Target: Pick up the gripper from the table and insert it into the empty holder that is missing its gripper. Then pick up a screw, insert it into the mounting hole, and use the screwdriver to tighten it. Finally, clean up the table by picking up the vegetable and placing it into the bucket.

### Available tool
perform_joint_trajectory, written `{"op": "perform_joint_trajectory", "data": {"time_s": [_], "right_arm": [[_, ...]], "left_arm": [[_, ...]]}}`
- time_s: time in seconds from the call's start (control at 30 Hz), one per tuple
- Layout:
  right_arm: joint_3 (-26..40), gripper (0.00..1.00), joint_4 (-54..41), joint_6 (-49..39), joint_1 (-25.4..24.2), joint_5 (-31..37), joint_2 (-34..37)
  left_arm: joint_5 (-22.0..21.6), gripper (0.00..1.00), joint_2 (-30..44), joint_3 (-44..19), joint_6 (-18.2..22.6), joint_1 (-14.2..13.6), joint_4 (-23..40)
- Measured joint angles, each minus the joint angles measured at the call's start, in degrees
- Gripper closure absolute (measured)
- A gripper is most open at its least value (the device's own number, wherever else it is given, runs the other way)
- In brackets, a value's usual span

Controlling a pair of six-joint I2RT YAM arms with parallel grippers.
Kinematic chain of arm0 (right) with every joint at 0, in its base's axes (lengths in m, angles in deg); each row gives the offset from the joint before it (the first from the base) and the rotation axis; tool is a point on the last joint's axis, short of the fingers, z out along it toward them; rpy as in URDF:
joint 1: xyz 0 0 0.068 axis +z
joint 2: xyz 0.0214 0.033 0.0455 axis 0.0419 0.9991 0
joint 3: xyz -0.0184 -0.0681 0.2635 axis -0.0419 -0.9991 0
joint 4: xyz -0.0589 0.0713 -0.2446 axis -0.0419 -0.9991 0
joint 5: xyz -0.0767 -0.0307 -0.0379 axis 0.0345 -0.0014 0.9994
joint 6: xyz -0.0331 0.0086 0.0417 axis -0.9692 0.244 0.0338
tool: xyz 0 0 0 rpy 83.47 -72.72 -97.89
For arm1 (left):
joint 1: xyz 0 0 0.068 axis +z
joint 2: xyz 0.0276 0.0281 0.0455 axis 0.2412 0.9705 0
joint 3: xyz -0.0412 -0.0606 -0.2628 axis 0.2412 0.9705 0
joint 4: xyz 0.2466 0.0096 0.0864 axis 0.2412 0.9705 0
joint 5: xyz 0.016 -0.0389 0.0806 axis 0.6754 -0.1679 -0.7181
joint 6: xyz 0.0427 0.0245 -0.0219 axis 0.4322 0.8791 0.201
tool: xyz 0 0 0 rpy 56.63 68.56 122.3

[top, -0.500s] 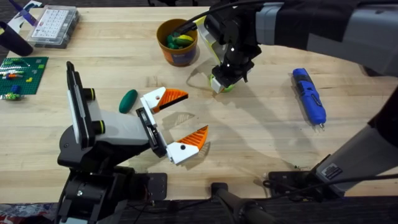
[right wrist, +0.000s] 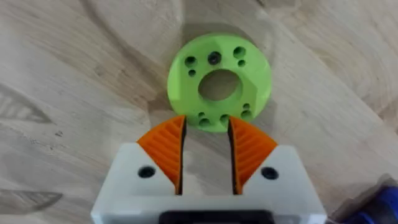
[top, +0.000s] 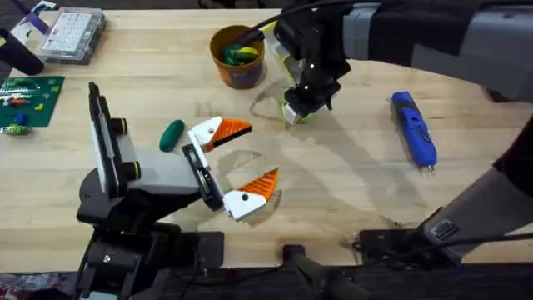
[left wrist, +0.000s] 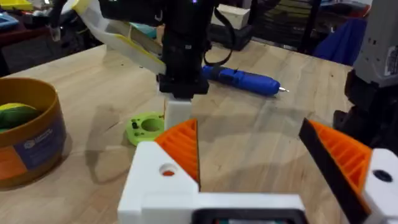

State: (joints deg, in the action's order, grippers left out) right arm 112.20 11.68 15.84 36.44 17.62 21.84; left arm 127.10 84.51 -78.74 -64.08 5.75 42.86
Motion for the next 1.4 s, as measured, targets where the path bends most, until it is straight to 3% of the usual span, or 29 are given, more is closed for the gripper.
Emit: {"op": "perform_joint_trajectory", "data": {"time_s": [0.8,1.4], "right_arm": [[0.0,0.602,11.6,0.5,0.0,-3.8,-1.5],[0.0,0.602,13.7,0.5,0.0,-3.2,-1.4]], "left_arm": [[-0.1,0.012,0.0,0.0,0.0,0.0,0.0],[-0.1,0.014,0.0,0.0,0.0,0.0,0.0]]}}
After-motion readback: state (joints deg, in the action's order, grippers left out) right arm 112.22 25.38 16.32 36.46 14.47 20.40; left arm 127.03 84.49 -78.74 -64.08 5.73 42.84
